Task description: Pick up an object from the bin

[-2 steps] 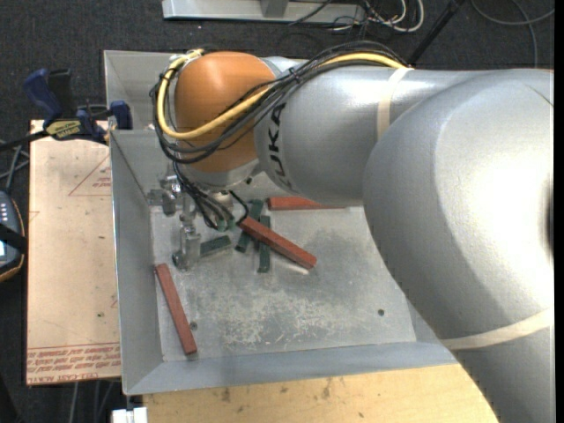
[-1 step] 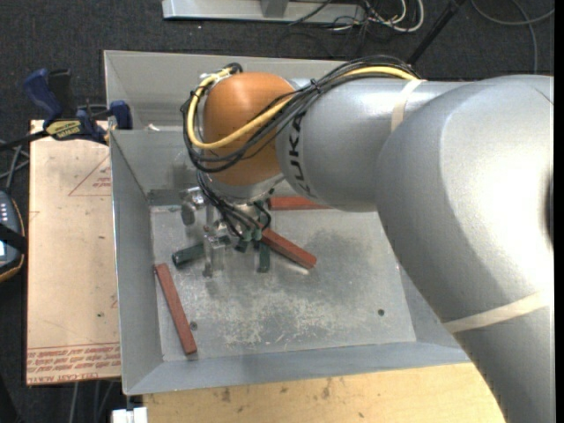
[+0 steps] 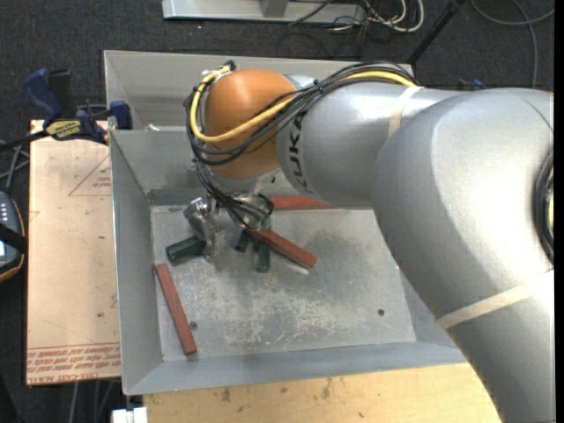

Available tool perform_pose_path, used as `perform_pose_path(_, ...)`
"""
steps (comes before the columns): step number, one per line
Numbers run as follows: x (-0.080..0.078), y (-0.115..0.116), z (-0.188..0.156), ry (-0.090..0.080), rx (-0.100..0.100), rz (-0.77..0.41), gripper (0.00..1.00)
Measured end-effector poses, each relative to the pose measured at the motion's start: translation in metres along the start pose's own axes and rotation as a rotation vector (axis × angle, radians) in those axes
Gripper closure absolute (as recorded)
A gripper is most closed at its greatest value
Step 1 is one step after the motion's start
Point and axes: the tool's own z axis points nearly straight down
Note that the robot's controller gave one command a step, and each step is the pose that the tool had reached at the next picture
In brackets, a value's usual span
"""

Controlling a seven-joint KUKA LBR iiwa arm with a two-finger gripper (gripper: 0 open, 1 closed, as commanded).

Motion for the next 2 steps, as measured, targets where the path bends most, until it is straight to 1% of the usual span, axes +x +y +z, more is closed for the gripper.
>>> perform_pose_path(1,0.0,0.0,0.0,0.0,0.0,0.0,1.0)
perform_pose_path(2,-0.001,0.05,0.001,0.003,0.0,-0.033,1.0)
